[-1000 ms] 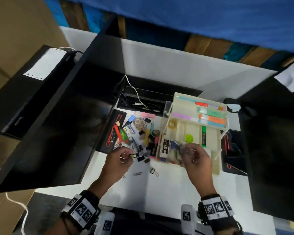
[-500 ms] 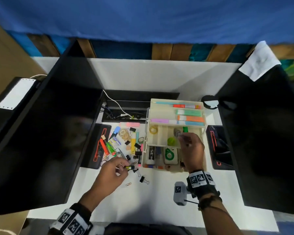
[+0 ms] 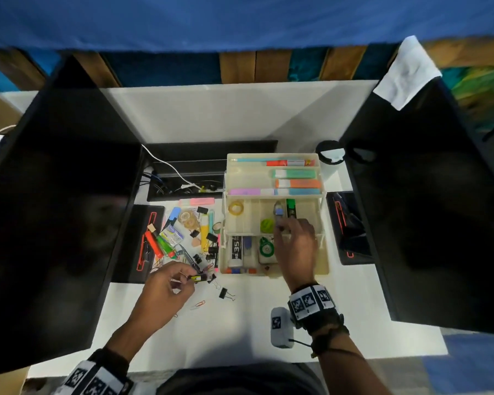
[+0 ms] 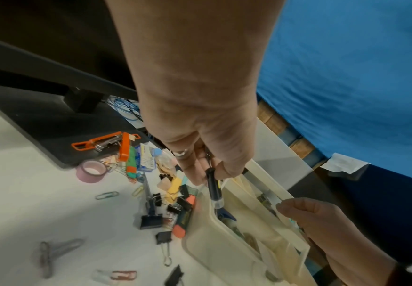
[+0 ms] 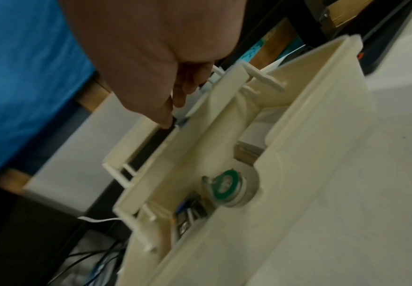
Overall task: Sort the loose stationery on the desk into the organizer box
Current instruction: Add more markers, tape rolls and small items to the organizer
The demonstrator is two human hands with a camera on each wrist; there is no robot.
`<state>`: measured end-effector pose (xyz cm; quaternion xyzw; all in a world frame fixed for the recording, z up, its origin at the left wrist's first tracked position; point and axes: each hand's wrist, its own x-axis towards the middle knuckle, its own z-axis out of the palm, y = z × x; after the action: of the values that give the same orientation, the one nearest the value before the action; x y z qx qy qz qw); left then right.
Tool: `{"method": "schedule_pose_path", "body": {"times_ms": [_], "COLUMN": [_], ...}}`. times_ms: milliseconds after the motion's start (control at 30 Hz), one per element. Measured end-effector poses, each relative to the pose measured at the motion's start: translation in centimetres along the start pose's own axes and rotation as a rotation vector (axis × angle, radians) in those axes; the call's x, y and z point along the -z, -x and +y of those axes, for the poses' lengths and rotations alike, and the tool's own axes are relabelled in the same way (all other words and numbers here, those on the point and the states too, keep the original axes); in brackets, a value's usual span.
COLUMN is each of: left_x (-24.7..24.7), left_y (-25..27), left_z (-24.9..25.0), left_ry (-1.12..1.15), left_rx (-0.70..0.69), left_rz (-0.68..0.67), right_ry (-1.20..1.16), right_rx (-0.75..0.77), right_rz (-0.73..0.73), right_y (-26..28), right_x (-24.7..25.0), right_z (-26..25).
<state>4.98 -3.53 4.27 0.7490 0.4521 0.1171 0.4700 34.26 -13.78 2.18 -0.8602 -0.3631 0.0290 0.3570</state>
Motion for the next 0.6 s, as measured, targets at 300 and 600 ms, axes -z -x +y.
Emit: {"method": "schedule_pose_path", "body": {"times_ms": [300,600], "left_x": [-6.7,-9.2], "left_y": [-3.2,-3.7], "left_z": [5.6,6.9], "left_ry": [0.375,0.214], "left_rx": [0.117,0.011], "left_rz": [-0.229,-0.291], "right_ry": [-0.375,0.104], "right_rx": [0.112,-0.048], "right_rz": [-0.636,-0.530], "right_y": [7.2,2.9], "right_x": [3.9,7.4], "right_z": [-2.2,7.7]}}
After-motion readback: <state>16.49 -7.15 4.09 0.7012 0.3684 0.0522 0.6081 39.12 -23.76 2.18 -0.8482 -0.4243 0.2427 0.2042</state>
